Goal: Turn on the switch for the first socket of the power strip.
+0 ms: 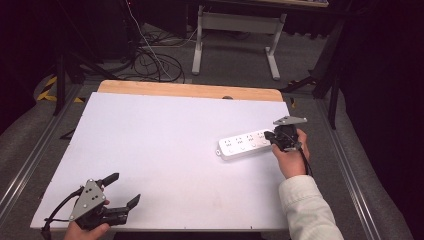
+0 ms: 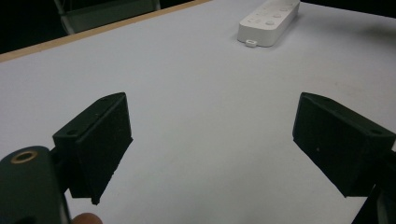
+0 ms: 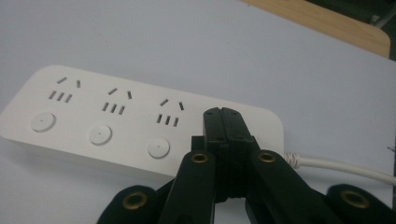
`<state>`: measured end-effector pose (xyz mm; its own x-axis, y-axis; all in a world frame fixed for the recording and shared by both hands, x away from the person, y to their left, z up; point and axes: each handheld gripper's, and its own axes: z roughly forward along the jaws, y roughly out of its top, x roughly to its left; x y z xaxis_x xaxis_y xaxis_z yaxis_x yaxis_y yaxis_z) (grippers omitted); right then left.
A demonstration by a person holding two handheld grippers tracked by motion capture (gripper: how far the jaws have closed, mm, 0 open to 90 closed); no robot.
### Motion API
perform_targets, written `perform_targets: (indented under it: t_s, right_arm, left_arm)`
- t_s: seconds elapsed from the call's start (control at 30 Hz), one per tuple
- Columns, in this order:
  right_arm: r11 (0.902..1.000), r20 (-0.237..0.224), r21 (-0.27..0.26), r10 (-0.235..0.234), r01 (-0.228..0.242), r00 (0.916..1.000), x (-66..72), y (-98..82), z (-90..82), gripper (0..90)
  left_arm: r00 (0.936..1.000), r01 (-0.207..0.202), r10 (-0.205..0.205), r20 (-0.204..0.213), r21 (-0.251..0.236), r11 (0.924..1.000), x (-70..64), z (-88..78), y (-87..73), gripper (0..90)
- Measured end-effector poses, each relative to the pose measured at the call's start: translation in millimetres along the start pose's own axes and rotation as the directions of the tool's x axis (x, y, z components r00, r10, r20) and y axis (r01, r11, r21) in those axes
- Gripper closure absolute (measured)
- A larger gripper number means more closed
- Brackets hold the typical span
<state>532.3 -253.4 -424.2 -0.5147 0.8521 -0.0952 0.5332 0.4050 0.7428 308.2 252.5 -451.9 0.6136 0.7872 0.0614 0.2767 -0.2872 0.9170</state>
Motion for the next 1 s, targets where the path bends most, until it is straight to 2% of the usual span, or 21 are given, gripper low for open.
perform_targets:
  t_s: [0.13, 0.43, 0.57, 0.83, 0.9, 0.97, 1.0]
  right_arm:
    - [0.9996, -0.019, -0.026, 0.013, -0.013, 0.9997, 0.9, 5.0, -12.8, 90.0]
    - [0.9974, -0.029, -0.072, -0.002, 0.0, 0.9996, 8.2, 13.3, -36.7, 90.0]
    - [0.9969, -0.035, -0.077, -0.016, 0.014, 0.9993, 11.0, 13.7, -41.9, 90.0]
    - [0.9966, -0.039, -0.082, -0.012, 0.009, 0.9992, 11.4, 12.8, -46.9, 90.0]
    - [0.996, -0.043, -0.089, -0.012, 0.008, 0.999, 12.1, 12.5, -49.8, 89.2]
    - [0.9936, -0.053, -0.113, -0.013, 0.007, 0.9985, 13.8, 11.8, -55.9, 81.1]
    - [0.9936, -0.053, -0.113, -0.013, 0.007, 0.9985, 13.8, 11.8, -55.9, 81.1]
  left_arm:
    - [1.0, 0.003, -0.003, 0.002, 0.001, 1.0, -0.2, 0.5, 0.0, 12.3]
    - [1.0, 0.002, -0.002, 0.003, 0.002, 1.0, -0.4, 0.5, 0.0, 12.3]
    - [1.0, 0.002, -0.002, 0.003, 0.003, 1.0, -0.5, 0.6, 0.0, 12.4]
    - [1.0, 0.002, -0.002, 0.003, 0.006, 1.0, 0.0, 0.8, -0.2, 12.3]
    - [1.0, 0.002, -0.002, 0.003, 0.006, 1.0, -0.1, 0.9, -0.2, 12.3]
    - [1.0, 0.002, -0.002, 0.003, 0.005, 1.0, -0.1, 0.9, -0.1, 12.3]
    - [1.0, 0.002, -0.002, 0.004, 0.006, 1.0, -0.1, 0.9, -0.1, 12.3]
